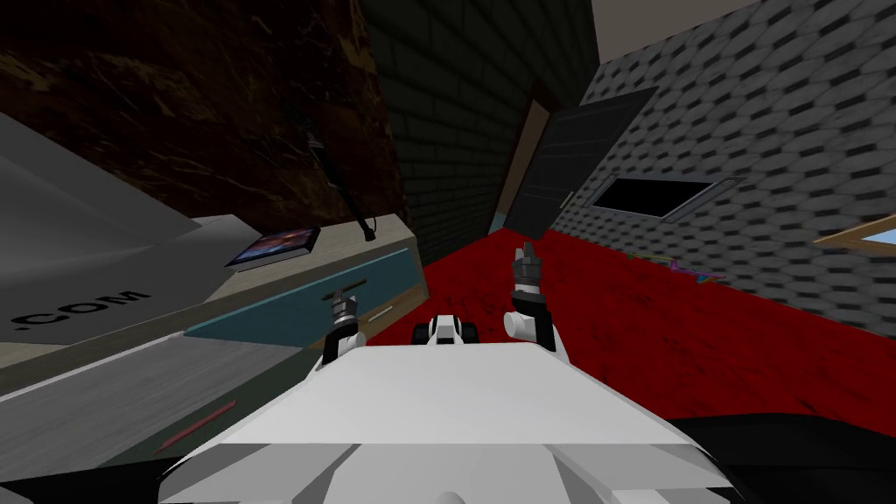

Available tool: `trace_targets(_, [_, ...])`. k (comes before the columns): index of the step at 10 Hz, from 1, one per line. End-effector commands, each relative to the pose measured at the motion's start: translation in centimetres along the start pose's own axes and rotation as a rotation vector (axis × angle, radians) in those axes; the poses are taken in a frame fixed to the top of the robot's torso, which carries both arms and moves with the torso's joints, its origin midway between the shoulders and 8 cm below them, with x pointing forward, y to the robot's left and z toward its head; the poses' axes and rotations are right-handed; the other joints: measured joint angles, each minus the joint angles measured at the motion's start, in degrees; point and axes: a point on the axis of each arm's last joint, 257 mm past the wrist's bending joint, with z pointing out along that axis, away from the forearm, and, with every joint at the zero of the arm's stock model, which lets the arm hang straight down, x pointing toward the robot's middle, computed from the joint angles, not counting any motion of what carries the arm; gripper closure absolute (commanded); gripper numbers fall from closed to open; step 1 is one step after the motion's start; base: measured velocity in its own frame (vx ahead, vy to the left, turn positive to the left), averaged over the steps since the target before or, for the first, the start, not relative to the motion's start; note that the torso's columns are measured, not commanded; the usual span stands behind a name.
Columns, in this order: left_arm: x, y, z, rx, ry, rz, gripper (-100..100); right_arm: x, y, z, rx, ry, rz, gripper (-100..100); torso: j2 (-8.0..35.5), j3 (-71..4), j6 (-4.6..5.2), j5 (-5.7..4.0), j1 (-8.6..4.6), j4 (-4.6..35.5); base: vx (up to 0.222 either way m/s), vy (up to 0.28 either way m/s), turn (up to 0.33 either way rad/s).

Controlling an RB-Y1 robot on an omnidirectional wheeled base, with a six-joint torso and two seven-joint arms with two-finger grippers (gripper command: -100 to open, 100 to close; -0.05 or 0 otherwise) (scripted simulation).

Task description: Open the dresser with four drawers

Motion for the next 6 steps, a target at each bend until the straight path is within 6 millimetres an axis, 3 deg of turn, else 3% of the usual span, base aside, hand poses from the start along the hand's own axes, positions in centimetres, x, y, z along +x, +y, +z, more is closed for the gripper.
trace_targets(1, [1.2, -0.6, 2.5, 0.021, 0.035, -0.006, -100, 0.0, 0.0, 0.0, 0.000, 0.000, 0.000, 0, 0.03, 0.01, -0.03, -0.03, -0.12, 0.01, -0.021, -0.052, 0.108])
trace_targets(2, [0.8, 0.4, 2.2, -0.002, 0.027, 0.000, -100, 0.0, 0.0, 0.0, 0.000, 0.000, 0.000, 0, 0.07, 0.04, 0.03, -0.05, -0.19, 0.02, -0.011, -0.027, -0.026])
trace_targets(3, [1.4, -0.7, 4.1, 0.023, 0.059, 0.001, -100, 0.0, 0.0, 0.0, 0.000, 0.000, 0.000, 0, 0.07, 0.05, 0.02, -0.03, -0.12, 0.02, -0.023, -0.044, 0.157])
trace_targets(5, [1.5, 0.4, 4.4, -0.001, 0.051, 0.001, -100, 0.0, 0.0, 0.0, 0.000, 0.000, 0.000, 0, 0.07, 0.05, 0.03, -0.04, -0.15, 0.03, -0.018, -0.039, 0.043])
trace_targets(6, [2.1, -1.2, 6.4, 0.029, 0.082, 0.002, -100, 0.0, 0.0, 0.0, 0.000, 0.000, 0.000, 0, 0.05, 0.03, 0.02, -0.03, -0.09, 0.01, -0.018, -0.053, 0.133])
